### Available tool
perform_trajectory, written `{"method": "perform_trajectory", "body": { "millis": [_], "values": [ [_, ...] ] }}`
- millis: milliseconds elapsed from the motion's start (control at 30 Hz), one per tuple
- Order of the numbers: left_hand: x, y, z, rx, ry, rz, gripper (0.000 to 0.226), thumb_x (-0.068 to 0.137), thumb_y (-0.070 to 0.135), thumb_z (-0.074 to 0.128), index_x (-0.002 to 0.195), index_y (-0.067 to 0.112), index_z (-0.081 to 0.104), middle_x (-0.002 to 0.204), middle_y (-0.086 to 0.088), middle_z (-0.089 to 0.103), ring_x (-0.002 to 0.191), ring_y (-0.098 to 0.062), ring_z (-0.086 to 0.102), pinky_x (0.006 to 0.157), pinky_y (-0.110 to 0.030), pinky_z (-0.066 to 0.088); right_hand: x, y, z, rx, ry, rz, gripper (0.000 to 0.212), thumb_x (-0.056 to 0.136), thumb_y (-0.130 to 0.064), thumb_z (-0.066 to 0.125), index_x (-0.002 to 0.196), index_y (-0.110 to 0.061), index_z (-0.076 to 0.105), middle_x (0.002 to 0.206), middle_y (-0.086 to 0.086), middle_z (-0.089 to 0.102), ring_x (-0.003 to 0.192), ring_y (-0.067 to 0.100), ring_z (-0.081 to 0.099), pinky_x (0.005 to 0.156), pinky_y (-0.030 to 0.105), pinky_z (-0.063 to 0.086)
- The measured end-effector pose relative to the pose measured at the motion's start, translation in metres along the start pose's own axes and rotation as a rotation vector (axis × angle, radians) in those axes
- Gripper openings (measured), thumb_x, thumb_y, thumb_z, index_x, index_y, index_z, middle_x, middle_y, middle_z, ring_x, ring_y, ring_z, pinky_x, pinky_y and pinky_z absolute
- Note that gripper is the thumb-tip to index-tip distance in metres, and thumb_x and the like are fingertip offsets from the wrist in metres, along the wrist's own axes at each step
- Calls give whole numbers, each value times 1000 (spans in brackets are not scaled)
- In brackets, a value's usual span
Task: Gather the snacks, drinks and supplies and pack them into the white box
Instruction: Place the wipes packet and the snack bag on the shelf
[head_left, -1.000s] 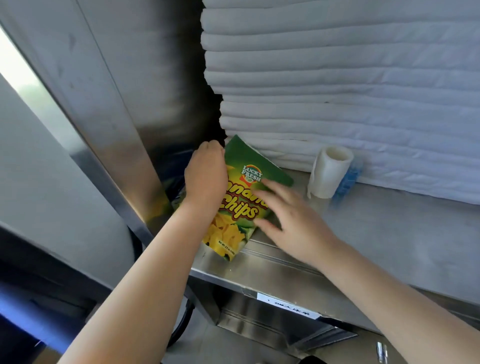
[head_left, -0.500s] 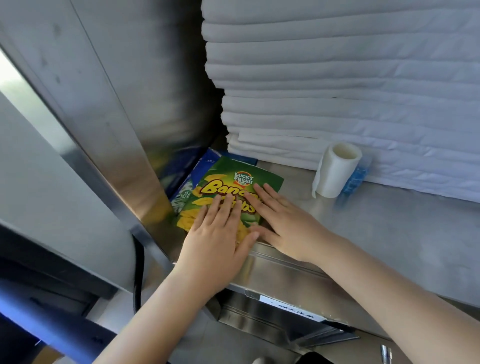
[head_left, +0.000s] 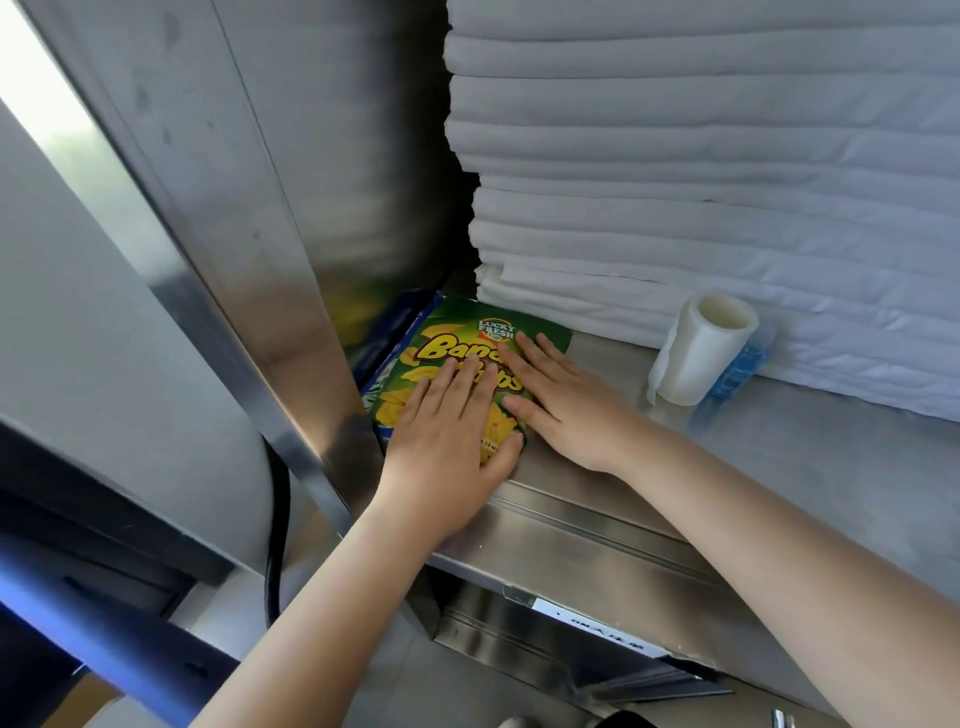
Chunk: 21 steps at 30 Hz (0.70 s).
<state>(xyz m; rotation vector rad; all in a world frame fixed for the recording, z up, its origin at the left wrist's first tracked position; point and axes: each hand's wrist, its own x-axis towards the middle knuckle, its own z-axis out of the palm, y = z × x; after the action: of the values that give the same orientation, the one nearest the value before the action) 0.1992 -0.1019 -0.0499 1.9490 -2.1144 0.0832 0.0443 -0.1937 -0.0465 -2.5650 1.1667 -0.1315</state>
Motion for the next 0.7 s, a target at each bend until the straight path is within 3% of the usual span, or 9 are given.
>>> {"method": "perform_trajectory", "body": {
  "millis": [367, 533, 700],
  "values": [
    [8, -20, -4, -19, -56, -99, 69, 92, 55, 26, 150, 24, 5, 158, 5, 0, 144, -11, -6, 116, -34, -3, 28, -22, 5, 13, 29, -22, 57, 100, -47, 18, 151, -27, 0, 159, 2, -8, 145, 17, -12, 119, 36, -2],
    [7, -19, -2, -10, -56, -119, 75, 88, 64, 21, 150, 24, 5, 158, 5, -1, 144, -13, -8, 113, -34, -7, 24, -13, 5, 19, 56, -48, 62, 99, -47, 21, 150, -22, -4, 158, -1, -13, 144, 13, -16, 118, 32, -4],
    [10, -17, 0, -23, -39, -129, 66, 93, 56, 22, 149, 24, 8, 158, 5, 2, 144, -14, -5, 114, -36, -5, 31, -9, 7, 16, 69, -91, 57, 102, -40, 21, 151, -18, 1, 159, 1, -6, 145, 13, -11, 116, 27, -7]
  ]
}}
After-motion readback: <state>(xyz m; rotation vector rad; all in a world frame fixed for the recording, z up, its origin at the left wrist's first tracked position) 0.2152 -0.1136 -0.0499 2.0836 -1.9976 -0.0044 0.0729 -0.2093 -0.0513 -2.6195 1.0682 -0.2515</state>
